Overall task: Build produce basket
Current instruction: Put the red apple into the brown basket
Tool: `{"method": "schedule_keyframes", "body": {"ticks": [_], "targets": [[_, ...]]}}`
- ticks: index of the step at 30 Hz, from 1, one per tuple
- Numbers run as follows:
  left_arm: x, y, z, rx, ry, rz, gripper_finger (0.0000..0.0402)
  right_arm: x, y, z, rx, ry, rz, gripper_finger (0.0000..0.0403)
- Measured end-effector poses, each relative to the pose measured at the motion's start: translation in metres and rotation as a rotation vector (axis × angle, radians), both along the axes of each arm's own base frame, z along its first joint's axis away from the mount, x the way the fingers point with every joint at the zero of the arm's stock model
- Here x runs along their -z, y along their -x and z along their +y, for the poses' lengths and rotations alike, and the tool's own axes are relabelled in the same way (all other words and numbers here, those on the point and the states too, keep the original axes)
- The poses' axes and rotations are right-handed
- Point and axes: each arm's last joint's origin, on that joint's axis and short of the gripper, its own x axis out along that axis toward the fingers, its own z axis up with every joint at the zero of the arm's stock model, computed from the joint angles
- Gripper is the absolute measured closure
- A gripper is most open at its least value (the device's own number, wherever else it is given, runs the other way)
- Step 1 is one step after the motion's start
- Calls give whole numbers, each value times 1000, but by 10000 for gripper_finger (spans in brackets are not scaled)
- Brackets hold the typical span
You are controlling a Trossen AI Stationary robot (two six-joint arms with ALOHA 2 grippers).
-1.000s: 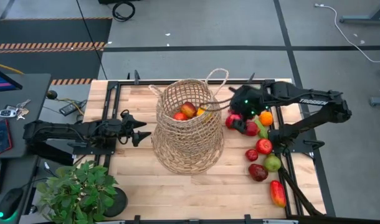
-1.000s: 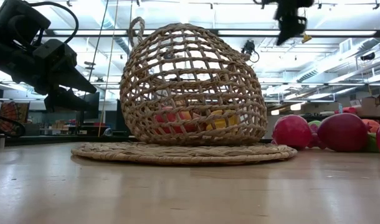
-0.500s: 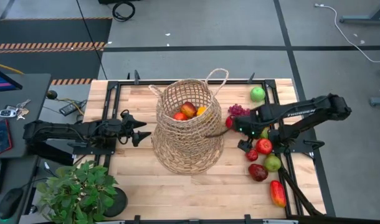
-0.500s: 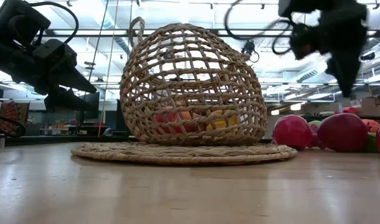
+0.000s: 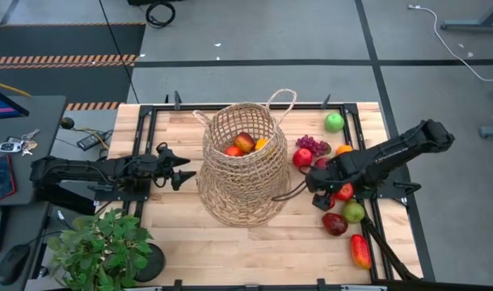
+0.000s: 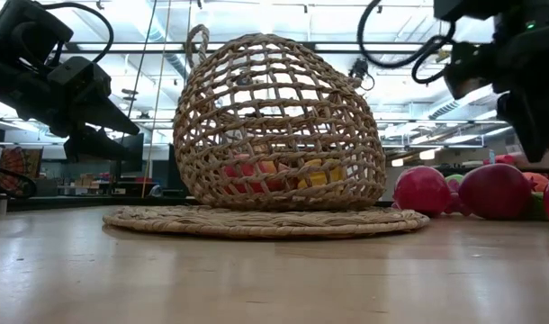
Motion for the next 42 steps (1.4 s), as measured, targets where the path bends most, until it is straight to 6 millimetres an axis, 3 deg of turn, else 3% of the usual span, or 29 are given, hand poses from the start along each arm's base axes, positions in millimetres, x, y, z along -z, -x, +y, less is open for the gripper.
{"method": "schedule_keyframes", "body": {"ticks": [8, 12, 19, 28, 42], "targets": [[0, 0, 0, 1, 0, 0, 45, 3, 5, 16, -147, 95, -44, 28], [0, 0, 0, 1, 0, 0, 45, 19, 8, 20, -195, 10, -41, 28], [0, 0, 0, 1, 0, 0, 45, 40, 20, 16, -171, 73, 17, 28], [0, 0, 0, 1, 0, 0, 45, 53, 18, 16, -166, 56, -68, 30], [0, 0, 0, 0, 0, 0, 45, 63, 22, 15, -194, 48, -68, 112]]}}
